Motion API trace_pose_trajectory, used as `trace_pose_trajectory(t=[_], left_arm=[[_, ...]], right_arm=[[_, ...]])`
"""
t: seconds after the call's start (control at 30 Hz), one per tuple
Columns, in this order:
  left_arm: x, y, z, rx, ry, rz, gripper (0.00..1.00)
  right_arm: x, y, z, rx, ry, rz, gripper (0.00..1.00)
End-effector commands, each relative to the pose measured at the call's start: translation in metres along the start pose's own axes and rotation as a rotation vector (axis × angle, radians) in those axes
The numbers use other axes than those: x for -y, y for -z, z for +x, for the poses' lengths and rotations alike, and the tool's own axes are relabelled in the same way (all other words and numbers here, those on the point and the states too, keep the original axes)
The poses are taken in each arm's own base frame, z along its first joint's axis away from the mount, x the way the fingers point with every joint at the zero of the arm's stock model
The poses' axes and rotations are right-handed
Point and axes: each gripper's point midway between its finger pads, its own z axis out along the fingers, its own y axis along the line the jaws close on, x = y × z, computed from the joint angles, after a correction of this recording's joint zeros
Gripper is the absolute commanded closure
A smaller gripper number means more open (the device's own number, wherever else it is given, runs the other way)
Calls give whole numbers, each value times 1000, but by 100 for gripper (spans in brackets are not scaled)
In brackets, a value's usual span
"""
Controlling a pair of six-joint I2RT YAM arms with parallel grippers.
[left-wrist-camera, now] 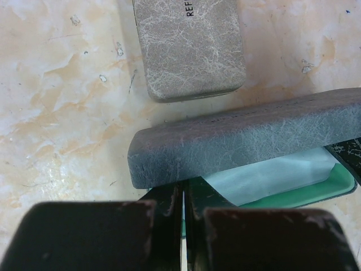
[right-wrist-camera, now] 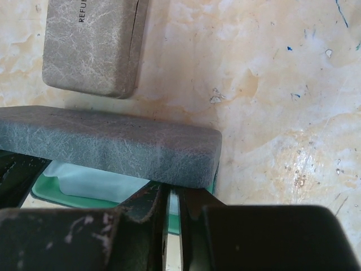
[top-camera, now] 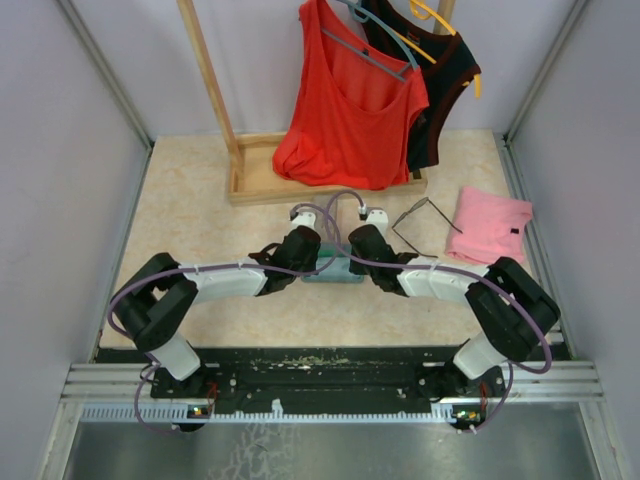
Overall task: Organize the sunglasses
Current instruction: Place the glasses cleaning cloth in the sunglasses case.
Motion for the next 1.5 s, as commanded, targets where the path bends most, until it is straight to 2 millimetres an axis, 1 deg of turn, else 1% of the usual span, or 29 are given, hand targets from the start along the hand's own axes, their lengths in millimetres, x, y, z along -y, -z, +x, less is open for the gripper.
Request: trace_pose_trajectory(t=[0.0,0.17,0.37,0.57,0.73,0.9,0.97,1.13,1.33,1.47], left_arm=[[-2,-2,-5,19,-3,-9,100],[-4,-1,-7,28,-2,-15,95],[-4,-1,-7,27,-1,-14,84],[-7,4,-8,35,4,-19,78],[-9,7,-9,41,12,-23,74],[-14,14,-12,51,24,-36,66],[-14,17,-14,60,31,-31,64],[-16,28,-11,60,47,-12,58],[-25,46,-4,67,78,6,56],[-31,58,-4,86,93,15,55]], right_arm=[[-1,-1,-16,42,-2,4,89],[0,-2,-16,43,1,13,80],[0,2,-20,52,-1,14,74],[0,8,-26,71,-9,7,69],[0,13,-28,77,-14,1,68],[-1,19,-28,81,-23,-17,67],[-1,21,-28,81,-26,-24,67],[-1,26,-24,73,-34,-45,67],[-3,37,-21,73,-45,-88,67],[3,46,-17,75,-56,-90,67]])
